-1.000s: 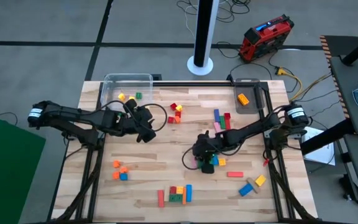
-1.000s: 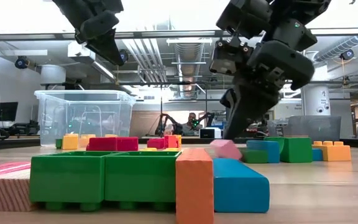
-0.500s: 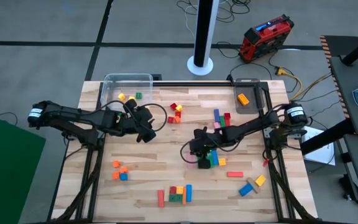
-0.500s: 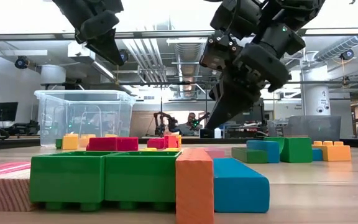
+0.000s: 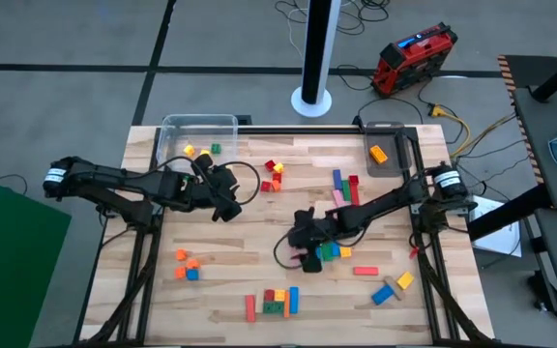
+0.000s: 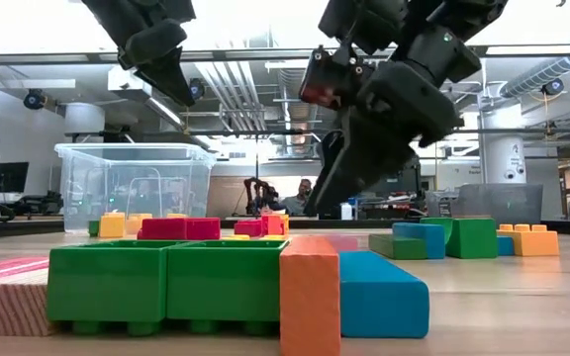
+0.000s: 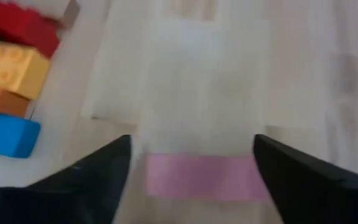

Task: Sort blocks by size
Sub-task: Put the pink rectangular wooden block into the black bin

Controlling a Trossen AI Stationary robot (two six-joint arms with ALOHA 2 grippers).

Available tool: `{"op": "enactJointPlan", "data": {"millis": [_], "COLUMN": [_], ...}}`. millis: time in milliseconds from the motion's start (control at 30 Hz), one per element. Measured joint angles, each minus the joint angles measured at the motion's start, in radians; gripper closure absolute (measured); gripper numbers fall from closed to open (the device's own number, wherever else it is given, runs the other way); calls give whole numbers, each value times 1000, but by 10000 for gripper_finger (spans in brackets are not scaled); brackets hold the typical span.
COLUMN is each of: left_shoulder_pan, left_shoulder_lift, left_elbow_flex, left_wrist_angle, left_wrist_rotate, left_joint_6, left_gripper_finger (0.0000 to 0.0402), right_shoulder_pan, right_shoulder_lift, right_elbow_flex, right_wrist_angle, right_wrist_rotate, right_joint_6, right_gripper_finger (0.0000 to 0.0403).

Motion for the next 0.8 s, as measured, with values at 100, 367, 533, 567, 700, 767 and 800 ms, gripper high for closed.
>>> {"op": "enactJointPlan", "data": {"millis": [100, 367, 533, 567, 700, 767, 800], "left_shoulder_pan": [-3, -10, -11, -11, -14, -14, -14], "left_shoulder_lift": [-2, -3, -3, -3, -3, -3, -3], "left_elbow_flex": [0, 0, 0, 0, 0, 0, 0], "left_wrist_angle": [-11, -24, -34, -36, -37, -37, -37], "left_wrist_rotate": [0, 1, 2, 2, 3, 3, 3], "left_joint_6": [0, 0, 0, 0, 0, 0, 0], "left_gripper_finger": [217, 217, 217, 217, 217, 217, 217], "right_shoulder_pan": [21, 25, 26, 24, 23, 30, 32], "right_shoulder_lift": [40, 74, 72, 72, 69, 74, 76], "right_elbow_flex": [48, 232, 316, 331, 344, 344, 344], "right_wrist_angle": [-65, -334, -580, -616, -656, -642, -634], "right_wrist_rotate": [-8, 3, 18, 26, 23, 33, 35], "right_joint_6": [-64, -41, -166, -168, -116, -78, -56], "right_gripper_finger": [35, 18, 19, 19, 19, 19, 19]}}
